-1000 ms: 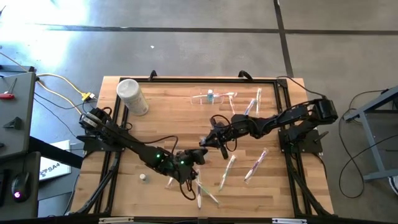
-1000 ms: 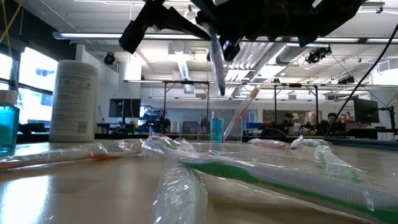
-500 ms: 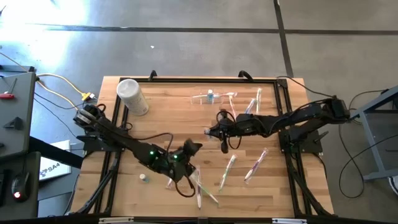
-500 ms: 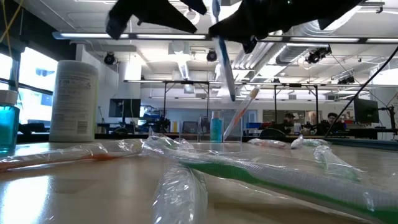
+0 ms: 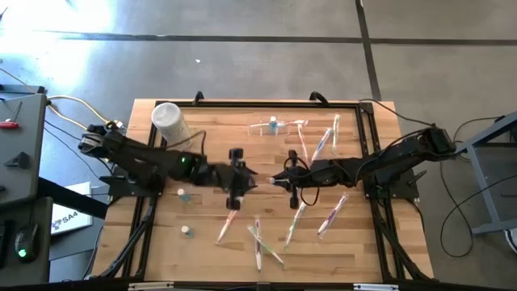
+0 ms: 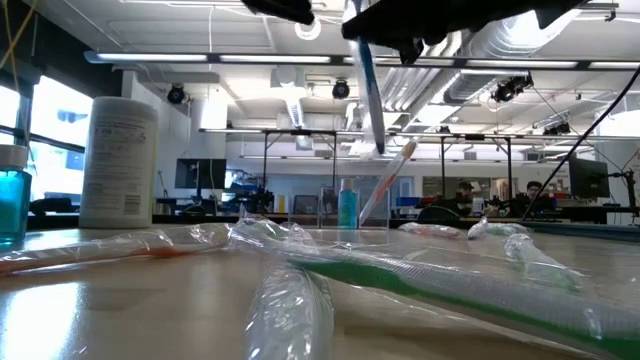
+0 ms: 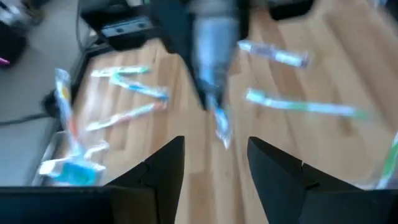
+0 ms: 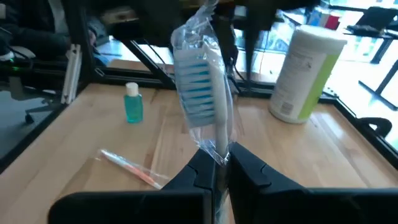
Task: Pick & Place toothbrushing station
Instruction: Put the bottom blue toothbrush into the transparent organizer
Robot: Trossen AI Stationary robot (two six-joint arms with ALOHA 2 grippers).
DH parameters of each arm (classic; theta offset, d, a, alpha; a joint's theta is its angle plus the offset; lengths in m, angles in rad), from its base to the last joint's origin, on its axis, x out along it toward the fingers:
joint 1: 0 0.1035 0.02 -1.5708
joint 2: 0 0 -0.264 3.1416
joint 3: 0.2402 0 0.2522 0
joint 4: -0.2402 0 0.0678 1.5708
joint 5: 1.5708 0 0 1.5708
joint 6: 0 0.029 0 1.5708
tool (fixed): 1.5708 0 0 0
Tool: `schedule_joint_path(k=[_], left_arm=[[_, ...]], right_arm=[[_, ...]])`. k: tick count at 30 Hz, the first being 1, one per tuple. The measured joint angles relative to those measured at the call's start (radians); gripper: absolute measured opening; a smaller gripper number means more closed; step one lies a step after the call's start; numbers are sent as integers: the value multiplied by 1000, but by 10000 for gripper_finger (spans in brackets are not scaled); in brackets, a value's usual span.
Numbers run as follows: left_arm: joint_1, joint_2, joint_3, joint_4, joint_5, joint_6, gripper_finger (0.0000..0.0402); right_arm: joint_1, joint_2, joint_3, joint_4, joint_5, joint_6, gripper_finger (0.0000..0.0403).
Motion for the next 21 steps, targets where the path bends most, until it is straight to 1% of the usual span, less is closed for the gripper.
schedule_joint_path(k=[3,5,7,14,21], left_arm=[[57,1,0,32,140,12,173],[81,8,1,82,229,20,173],[93,10,0,110,277,24,173],[97,10,1,207,281,74,173],[97,10,1,198,282,76,173]], right_arm=[[8,0,0,12,26,-2,11],[7,0,0,11,55,-2,11],[5,0,0,11,57,-1,11],[6,0,0,11,53,1,11],[6,0,0,28,53,1,11]])
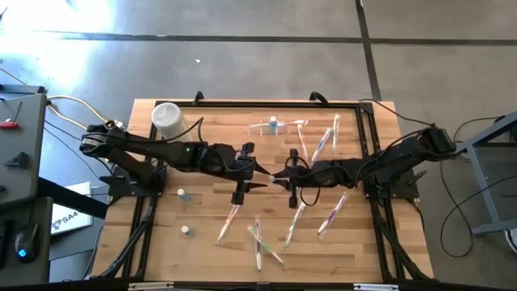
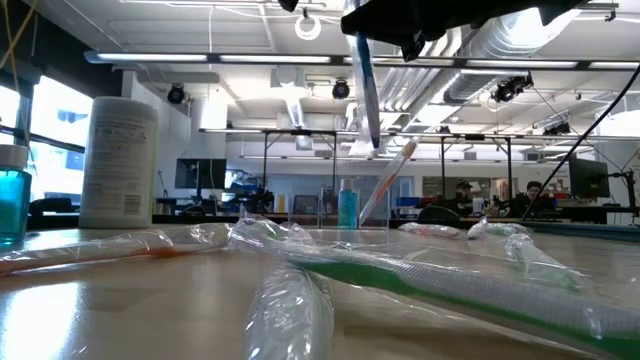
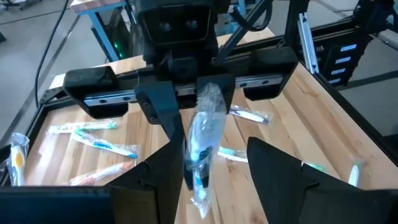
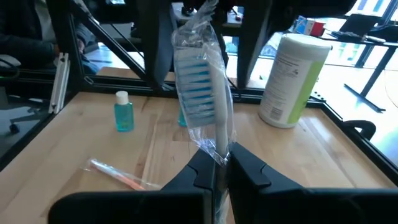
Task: Pick & Place toothbrushing station
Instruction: Put the bottom blue toothbrush into the transparent organizer
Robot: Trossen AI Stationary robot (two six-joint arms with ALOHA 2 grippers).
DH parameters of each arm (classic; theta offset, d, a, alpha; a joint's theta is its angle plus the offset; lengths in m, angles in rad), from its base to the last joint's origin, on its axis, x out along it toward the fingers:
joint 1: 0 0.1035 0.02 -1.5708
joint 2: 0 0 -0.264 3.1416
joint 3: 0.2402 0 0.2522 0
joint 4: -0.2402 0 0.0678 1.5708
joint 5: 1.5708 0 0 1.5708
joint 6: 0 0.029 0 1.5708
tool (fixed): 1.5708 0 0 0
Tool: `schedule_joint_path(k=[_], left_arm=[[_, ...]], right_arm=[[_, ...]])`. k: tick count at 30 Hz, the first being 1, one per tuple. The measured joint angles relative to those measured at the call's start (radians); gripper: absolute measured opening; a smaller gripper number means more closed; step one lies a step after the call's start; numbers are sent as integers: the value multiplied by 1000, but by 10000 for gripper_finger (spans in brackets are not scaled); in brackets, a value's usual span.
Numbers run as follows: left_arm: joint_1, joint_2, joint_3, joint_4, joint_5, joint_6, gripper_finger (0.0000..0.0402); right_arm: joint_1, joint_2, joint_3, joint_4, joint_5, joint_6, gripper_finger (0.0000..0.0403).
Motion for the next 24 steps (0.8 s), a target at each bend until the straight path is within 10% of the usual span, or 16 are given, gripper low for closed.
schedule_joint_path(k=[24], left_arm=[[0,68,1,98,-46,33,173]], right_arm=[[-11,1,-2,74,-1,-52,11]])
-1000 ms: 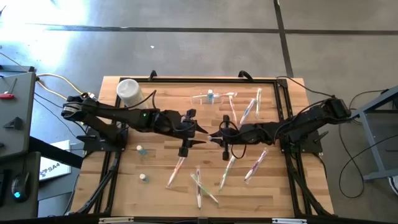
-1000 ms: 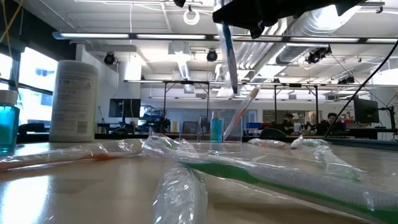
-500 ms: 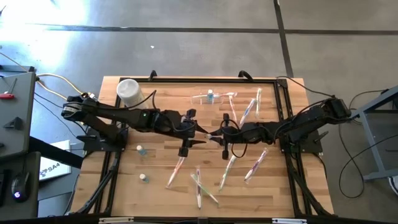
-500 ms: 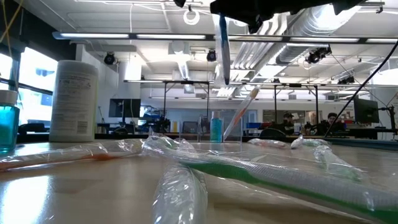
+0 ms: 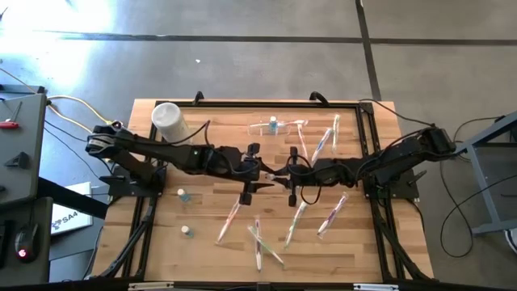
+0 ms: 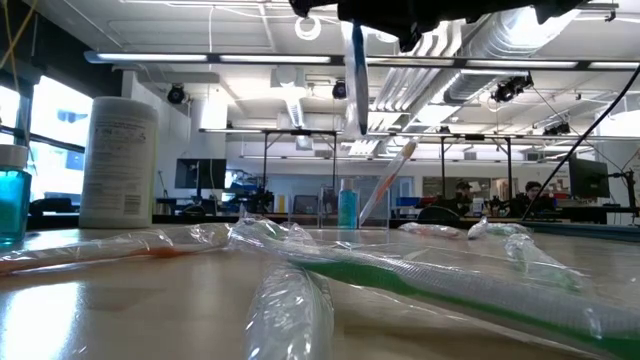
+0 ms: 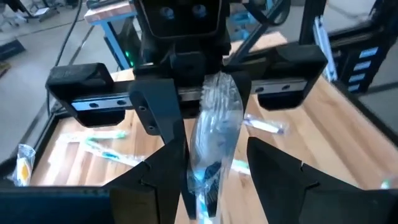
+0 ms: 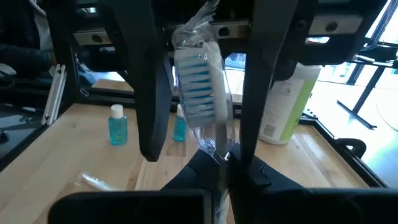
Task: Pick & Place toothbrushing station
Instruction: Put the bottom blue toothbrush into the transparent organizer
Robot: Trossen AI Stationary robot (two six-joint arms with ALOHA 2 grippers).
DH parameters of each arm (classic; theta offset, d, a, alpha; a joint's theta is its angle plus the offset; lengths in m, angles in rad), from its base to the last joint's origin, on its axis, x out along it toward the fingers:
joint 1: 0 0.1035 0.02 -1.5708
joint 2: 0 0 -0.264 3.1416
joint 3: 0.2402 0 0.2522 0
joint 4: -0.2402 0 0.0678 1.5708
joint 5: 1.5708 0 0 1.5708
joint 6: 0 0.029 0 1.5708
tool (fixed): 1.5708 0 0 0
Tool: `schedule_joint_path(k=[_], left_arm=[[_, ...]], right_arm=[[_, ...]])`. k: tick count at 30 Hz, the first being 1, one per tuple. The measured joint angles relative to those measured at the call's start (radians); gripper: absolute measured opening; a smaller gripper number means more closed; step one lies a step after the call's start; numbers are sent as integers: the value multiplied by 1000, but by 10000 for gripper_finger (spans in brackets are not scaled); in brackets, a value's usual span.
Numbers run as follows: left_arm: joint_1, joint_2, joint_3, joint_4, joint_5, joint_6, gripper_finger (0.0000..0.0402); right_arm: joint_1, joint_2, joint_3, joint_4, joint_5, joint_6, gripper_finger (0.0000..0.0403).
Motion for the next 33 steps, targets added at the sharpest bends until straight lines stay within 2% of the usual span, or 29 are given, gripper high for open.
schedule_joint_path(k=[14,18,25,30,33], left_arm=[[-1,28,0,42,-57,38,164],[-1,28,0,41,-62,49,123],[-2,28,0,36,-49,52,23],[0,27,0,32,-73,73,16],[-1,27,0,32,-69,74,13]], right_arm=[[-1,1,0,-2,0,0,11],[0,1,0,-1,-3,0,11],[1,1,0,-3,-12,-7,13],[0,1,0,-2,-5,2,17],[1,1,0,-3,-6,8,34]])
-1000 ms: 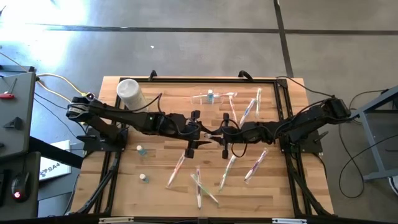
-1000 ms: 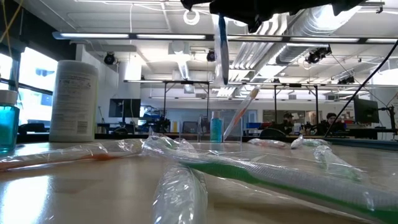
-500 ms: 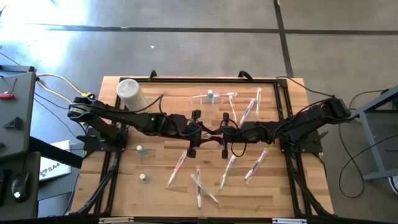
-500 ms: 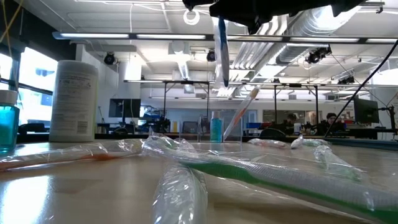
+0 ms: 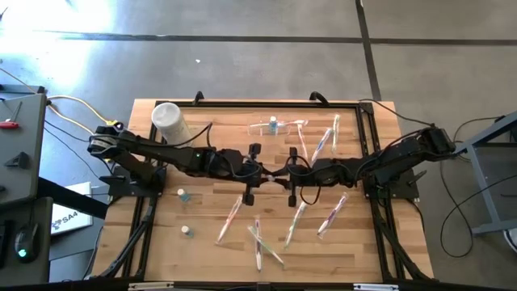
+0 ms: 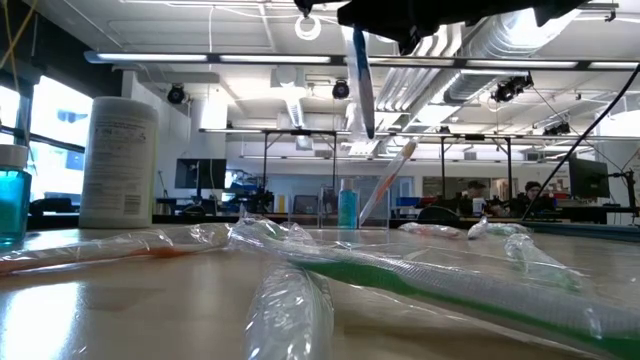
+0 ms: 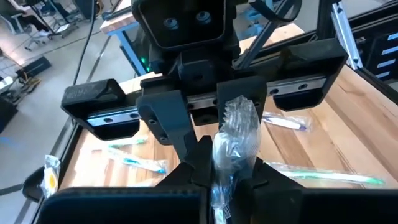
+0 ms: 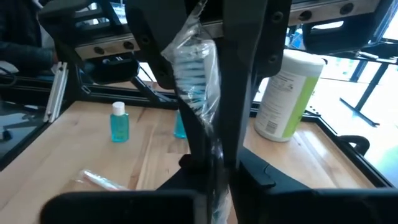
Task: Pick & Place toothbrushing station
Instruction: Put the bottom blue toothbrush into the transparent organizer
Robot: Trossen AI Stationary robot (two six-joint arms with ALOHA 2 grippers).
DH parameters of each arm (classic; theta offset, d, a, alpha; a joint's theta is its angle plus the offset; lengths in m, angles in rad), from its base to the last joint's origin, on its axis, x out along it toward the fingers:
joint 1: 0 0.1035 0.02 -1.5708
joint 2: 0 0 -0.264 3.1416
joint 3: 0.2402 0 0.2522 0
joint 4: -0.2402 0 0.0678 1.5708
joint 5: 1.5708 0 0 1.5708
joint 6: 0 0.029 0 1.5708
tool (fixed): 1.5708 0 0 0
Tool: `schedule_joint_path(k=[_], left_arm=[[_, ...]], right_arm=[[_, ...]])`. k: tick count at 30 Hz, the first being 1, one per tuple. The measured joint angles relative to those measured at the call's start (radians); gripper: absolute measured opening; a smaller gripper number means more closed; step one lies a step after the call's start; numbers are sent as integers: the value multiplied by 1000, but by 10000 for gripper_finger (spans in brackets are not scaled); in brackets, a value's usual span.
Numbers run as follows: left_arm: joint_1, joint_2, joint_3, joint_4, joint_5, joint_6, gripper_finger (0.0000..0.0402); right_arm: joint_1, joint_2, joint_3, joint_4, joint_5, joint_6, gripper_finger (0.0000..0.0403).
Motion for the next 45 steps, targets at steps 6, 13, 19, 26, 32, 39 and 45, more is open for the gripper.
schedule_joint_path(k=[6,13,19,26,32,39,45], left_arm=[[0,0,0,-6,2,-20,13],[1,2,-1,-32,-21,-30,13],[1,-9,-2,-54,-62,-29,13],[3,-73,-5,-129,-196,0,13],[44,-139,-3,-186,-230,10,13],[254,-177,-2,-221,-154,-20,13],[505,-150,-8,-199,39,-82,13]], right_arm=[[1,0,1,-7,15,0,111],[2,-19,3,-86,117,30,228],[11,-82,4,-166,116,48,296],[53,-173,5,-345,112,107,314],[64,-215,4,-479,114,195,302],[62,-209,3,-556,116,265,292],[61,-209,3,-549,111,285,290]])
